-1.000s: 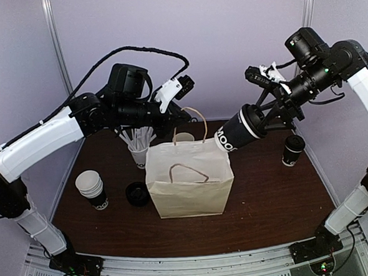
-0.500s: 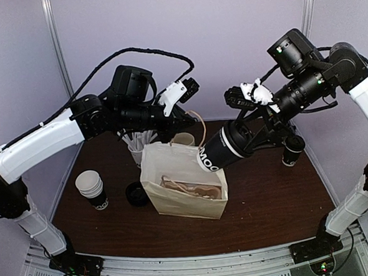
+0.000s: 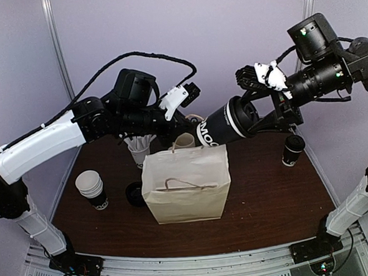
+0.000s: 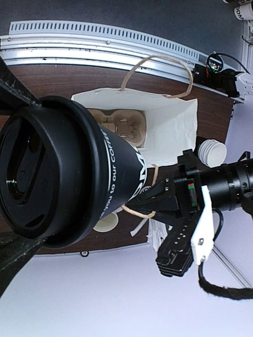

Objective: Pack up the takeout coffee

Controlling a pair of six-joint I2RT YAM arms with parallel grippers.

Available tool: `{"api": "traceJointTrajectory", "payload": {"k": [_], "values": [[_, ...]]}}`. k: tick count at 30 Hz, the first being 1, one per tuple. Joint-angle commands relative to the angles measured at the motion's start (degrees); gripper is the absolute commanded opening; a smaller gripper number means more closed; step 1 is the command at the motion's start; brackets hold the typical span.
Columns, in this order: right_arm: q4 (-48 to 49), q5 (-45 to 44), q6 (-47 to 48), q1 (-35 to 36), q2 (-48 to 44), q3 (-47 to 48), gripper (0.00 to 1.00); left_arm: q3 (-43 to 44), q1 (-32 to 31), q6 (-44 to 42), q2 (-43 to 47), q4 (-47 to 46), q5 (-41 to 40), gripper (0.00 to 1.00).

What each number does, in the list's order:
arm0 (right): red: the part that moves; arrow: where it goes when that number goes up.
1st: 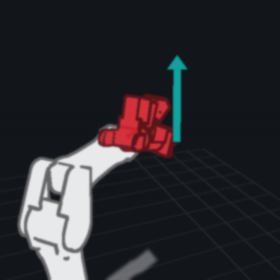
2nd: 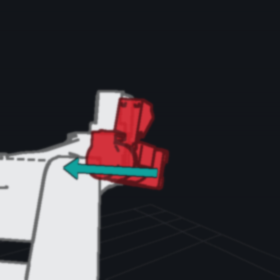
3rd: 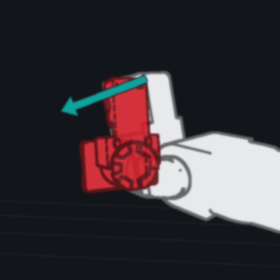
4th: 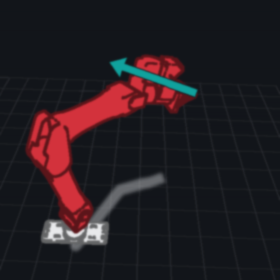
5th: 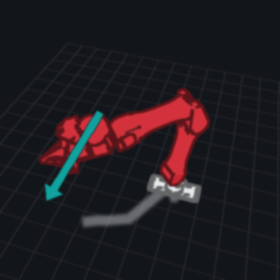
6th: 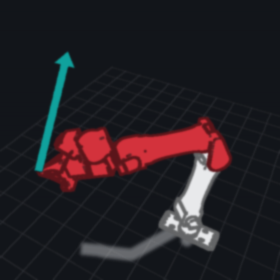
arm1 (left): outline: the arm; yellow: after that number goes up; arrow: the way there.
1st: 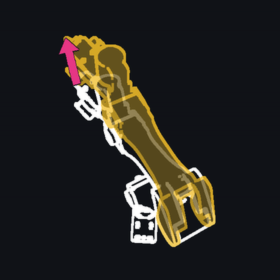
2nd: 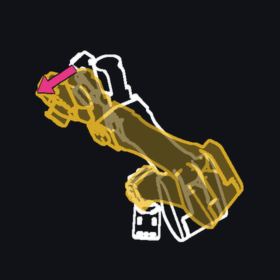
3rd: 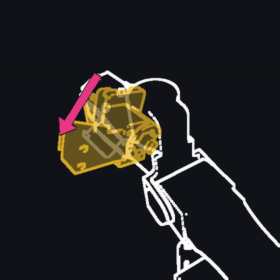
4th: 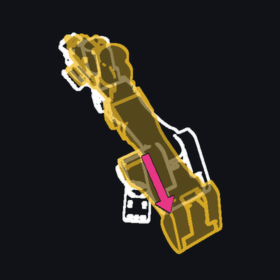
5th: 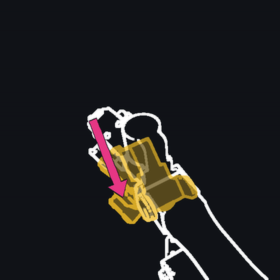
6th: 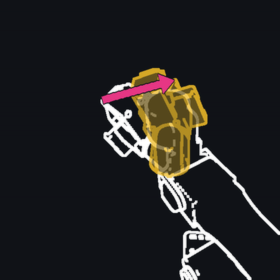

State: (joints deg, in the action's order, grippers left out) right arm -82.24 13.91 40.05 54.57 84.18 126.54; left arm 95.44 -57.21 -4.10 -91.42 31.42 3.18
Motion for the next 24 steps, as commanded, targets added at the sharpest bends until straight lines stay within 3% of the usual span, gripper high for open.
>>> {"api": "traceJointTrajectory", "payload": {"k": [1, 6, 10, 16, 20, 23, 24], "values": [[1.0, 1.4, -0.9, 1.6, 0.1, -0.4, 0.68, 1.1, -0.9, 1.0, 1.1, -0.9, -1.3, 0.0], [2.9, -2.6, -0.9, 4.2, 2.2, -5.5, 0.68, 0.8, -1.6, 1.2, 1.1, -1.0, -2.0, 0.0], [3.1, -7.1, 4.3, 6.8, 4.1, -6.6, 0.68, -0.4, -2.2, 1.9, 2.2, -3.0, -4.0, 0.0], [0.4, -12.2, 8.8, 10.2, 11.8, -2.3, 0.66, 0.1, -2.7, 3.3, 2.8, -2.7, -4.7, 0.0], [1.6, -15.9, 8.6, 13.3, 12.8, -4.6, 0.66, -0.7, -3.3, 3.9, 3.8, -2.4, -3.8, 0.01], [1.8, -17.8, 9.3, 15.8, 12.4, -7.8, 0.66, -1.2, -3.5, 5.8, 4.5, -2.3, -3.3, 0.08], [1.3, -17.9, 9.7, 16.6, 12.2, -8.6, 0.66, -1.2, -3.6, 6.0, 4.7, -2.0, -3.2, 0.15]]}}
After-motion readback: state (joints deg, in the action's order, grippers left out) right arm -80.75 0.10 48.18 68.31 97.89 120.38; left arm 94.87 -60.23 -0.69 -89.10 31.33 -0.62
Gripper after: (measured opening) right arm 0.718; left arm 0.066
